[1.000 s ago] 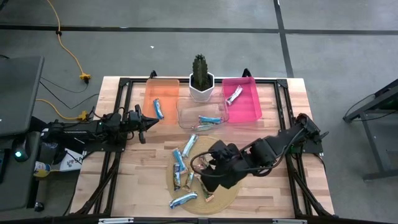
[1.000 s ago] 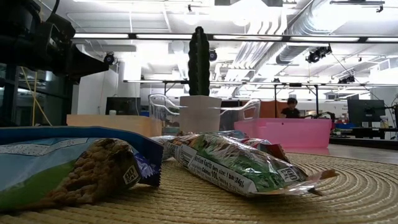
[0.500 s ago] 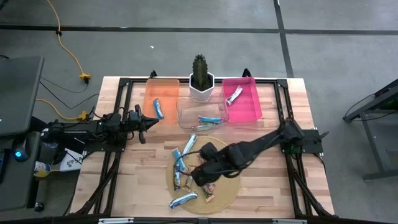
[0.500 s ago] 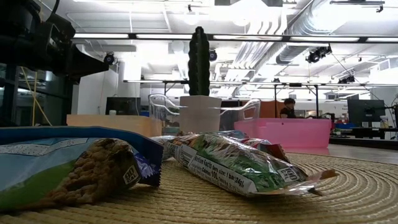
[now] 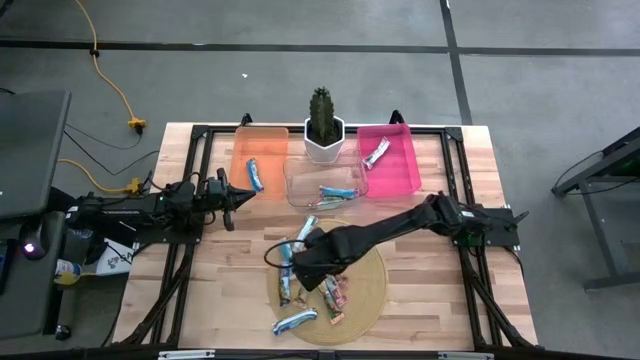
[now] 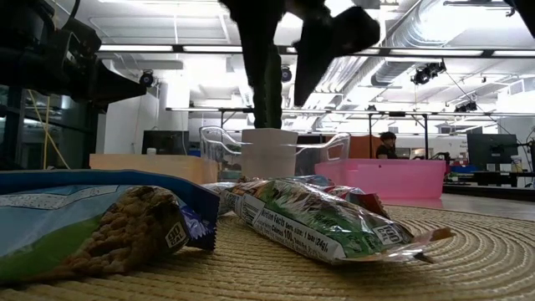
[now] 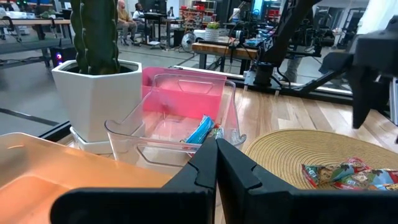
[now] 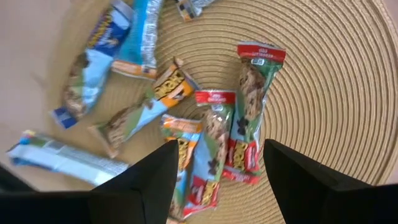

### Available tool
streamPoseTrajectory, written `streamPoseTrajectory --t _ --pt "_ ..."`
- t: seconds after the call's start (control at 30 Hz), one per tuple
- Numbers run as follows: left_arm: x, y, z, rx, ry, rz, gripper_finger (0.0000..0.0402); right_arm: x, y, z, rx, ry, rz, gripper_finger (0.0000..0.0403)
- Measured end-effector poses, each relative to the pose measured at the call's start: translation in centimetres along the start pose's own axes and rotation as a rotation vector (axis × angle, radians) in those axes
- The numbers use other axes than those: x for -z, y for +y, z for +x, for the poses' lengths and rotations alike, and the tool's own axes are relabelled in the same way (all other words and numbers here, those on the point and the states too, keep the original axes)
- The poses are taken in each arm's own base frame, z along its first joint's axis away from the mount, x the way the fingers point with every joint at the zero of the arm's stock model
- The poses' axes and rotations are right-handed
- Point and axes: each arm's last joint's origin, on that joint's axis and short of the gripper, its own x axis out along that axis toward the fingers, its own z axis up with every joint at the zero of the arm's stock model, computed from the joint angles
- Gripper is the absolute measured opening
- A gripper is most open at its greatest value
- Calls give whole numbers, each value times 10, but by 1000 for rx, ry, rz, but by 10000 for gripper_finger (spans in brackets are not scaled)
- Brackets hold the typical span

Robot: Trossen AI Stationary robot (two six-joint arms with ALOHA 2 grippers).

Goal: Pick and place Granola Bars by type
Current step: Put the red granola bar into the transparent bin

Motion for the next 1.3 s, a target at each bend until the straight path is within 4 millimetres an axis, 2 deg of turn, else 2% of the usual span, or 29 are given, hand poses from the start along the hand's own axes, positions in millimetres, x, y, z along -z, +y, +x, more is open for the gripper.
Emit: streamPoseTrajectory --t 0.23,0.57,0.73,1.3 --pt "0 0 0 0 0 0 1 -10 -2 20 48 -5 -29 226" --pt "0 0 0 0 0 0 1 -17 -9 28 113 9 -8 267" --pt "0 0 0 0 0 0 1 -21 -14 29 150 16 4 268" --pt "0 0 0 0 0 0 1 -23 -10 54 146 86 -33 268"
